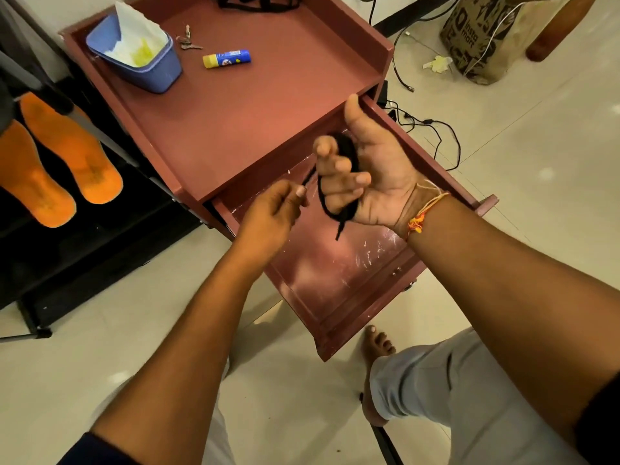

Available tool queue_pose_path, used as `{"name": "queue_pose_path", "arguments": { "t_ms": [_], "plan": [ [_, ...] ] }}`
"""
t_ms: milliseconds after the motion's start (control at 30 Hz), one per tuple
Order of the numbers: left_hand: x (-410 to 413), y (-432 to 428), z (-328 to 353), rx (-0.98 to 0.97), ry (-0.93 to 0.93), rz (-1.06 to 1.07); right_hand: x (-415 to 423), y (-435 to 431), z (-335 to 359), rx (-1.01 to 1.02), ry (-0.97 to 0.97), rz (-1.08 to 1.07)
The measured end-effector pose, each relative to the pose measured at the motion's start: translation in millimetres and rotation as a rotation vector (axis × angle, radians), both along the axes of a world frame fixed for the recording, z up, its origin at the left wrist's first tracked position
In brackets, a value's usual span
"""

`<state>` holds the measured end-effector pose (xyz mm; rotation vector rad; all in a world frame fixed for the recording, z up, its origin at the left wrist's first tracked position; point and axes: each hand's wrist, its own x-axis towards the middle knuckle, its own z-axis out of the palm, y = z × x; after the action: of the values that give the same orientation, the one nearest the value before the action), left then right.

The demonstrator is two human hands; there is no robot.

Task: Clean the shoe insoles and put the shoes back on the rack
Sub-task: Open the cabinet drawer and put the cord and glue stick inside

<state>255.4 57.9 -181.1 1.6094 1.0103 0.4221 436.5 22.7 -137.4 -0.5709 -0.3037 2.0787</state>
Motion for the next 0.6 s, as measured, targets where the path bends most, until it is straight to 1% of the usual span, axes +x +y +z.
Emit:
{"name": "queue_pose_path", "arguments": {
  "t_ms": [33,100,167,200,233,300,333,367,467,533,600],
  "plan": [
    [1,-2,-1,0.023,0.059,-0.093,2,3,-2,0.002,0.062,-0.125],
    [3,-9,0,0.085,0.186,-0.286,4,6,-6,-0.049,0.092,-0.384],
    [5,-15,2,0.136,0.247,-0.390,5,7,-11,-0.131,0.010,-0.575],
    [6,-16,2,0.145,0.236,-0.399,6,7,-15,-0.159,-0.096,-0.615],
    [6,-16,4,0.148,0.208,-0.387,5,7,-17,-0.172,-0.245,-0.620],
    [6,-15,6,0.183,0.153,-0.327,0,7,-22,-0.164,-0.543,-0.563],
    [6,-15,6,0.221,0.130,-0.274,-3,7,-22,-0.154,-0.628,-0.508],
    [6,-14,5,0.263,0.102,-0.209,-7,7,-22,-0.150,-0.655,-0.440],
    [8,-14,2,0.334,0.012,-0.010,-20,5,-17,-0.148,-0.624,-0.261],
    [11,-15,0,0.338,0.004,0.088,-27,3,-15,-0.140,-0.629,-0.216],
    [13,-18,-2,0.304,0.003,0.167,-31,3,-16,-0.118,-0.589,-0.201]
  ]
}}
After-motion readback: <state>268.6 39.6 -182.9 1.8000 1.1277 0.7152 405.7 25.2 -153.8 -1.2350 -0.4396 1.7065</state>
